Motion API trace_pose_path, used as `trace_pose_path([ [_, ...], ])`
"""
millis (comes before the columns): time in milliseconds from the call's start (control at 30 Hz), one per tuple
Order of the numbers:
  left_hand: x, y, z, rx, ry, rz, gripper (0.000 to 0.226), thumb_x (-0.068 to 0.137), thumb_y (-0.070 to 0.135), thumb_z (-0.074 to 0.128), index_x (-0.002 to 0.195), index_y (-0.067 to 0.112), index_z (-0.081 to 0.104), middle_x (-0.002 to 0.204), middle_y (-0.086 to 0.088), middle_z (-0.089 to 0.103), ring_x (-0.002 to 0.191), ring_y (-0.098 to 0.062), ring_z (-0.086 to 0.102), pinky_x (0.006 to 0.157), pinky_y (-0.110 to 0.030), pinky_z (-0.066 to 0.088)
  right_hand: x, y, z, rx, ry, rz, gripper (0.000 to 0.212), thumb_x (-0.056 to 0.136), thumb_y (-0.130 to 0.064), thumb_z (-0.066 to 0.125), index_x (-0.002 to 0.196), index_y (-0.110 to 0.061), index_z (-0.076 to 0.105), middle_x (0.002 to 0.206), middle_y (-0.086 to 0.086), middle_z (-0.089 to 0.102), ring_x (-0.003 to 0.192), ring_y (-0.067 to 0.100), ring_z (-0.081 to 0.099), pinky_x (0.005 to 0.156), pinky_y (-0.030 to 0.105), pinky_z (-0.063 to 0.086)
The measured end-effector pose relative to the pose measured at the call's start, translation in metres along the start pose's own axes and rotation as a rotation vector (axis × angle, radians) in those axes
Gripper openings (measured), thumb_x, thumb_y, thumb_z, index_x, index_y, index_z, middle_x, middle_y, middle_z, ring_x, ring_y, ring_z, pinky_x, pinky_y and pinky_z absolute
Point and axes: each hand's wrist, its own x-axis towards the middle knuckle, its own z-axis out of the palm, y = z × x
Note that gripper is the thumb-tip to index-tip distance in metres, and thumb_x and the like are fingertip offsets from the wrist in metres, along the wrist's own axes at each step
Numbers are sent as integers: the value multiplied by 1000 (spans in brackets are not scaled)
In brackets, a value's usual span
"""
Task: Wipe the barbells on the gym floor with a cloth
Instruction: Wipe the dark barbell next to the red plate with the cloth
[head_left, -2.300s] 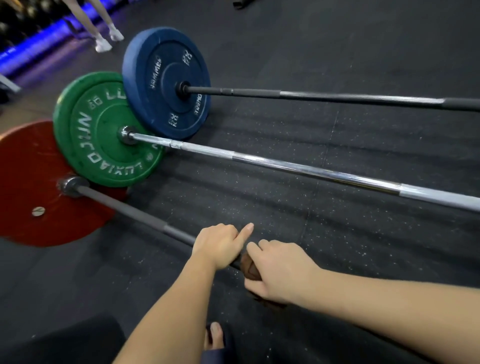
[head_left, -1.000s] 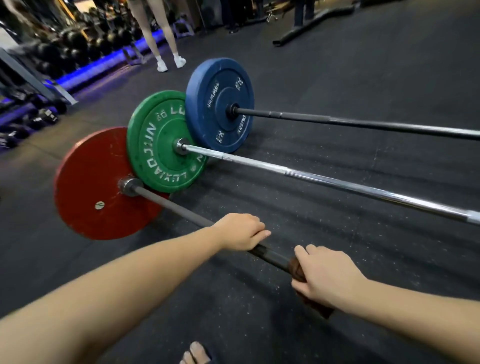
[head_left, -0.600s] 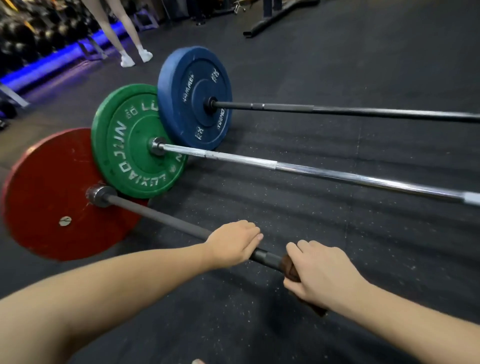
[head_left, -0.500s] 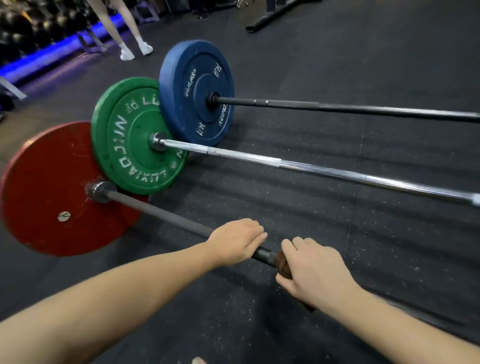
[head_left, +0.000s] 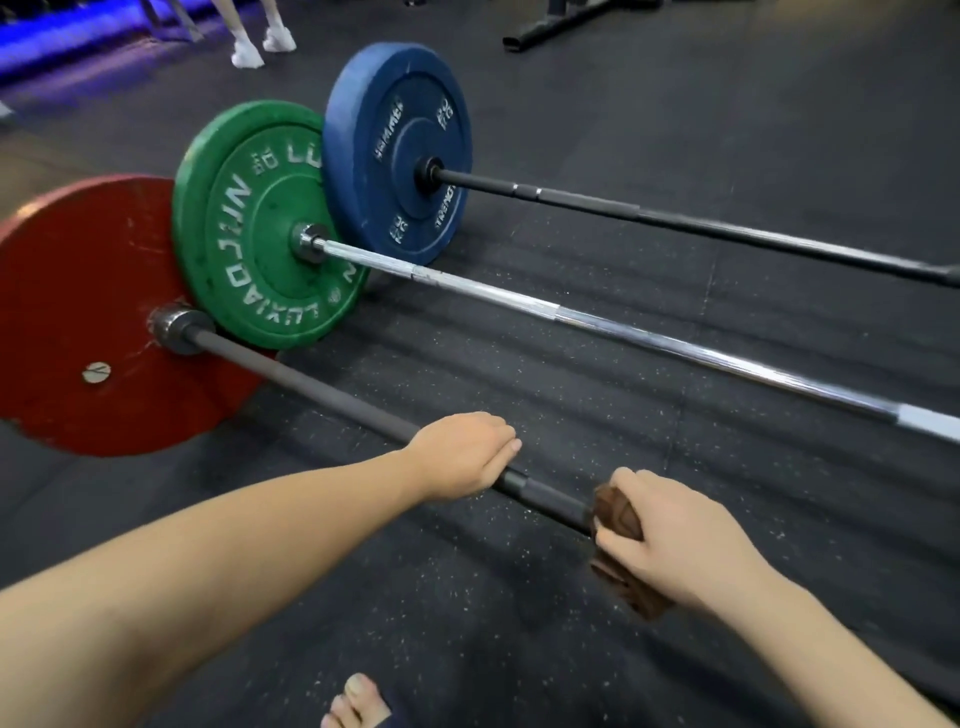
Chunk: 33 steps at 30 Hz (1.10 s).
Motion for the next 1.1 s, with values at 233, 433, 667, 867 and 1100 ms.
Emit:
trace_pose_path([
  [233,2,2,-3,8,-17,5,40,110,37,32,79,17,47,77,6,46,77,-19,46,78,-40,43,36,-43,16,-85,102,-59,38,92,-60,49,106,-25,43,109,-6,58,103,20,58,72,35,41],
  [433,-2,9,-5,22,11,-26,38,109,35,33,80,17,51,79,5,49,78,-19,48,78,-42,46,33,-44,23,34,156,-75,39,88,-58,54,110,-27,47,106,-8,55,100,19,55,73,33,41],
  [667,0,6,1,37,-5,-49,40,109,36,30,78,17,47,78,6,46,81,-23,51,76,-41,45,7,-9,11,148,39,14,25,91,-59,51,104,-39,44,101,-15,52,94,8,51,78,31,49],
  [867,1,4,-2,38,18,-11,41,109,36,31,81,13,52,80,3,50,79,-24,51,71,-38,38,34,-47,13,6,79,3,31,90,-58,50,97,-30,41,99,-10,54,95,16,55,68,32,39],
  [1100,1,6,-8,14,-41,-6,40,110,37,31,83,17,53,82,6,49,86,-24,57,76,-39,43,48,-63,22,119,117,5,30,89,-54,52,101,-27,46,101,-10,55,97,17,54,71,32,42],
])
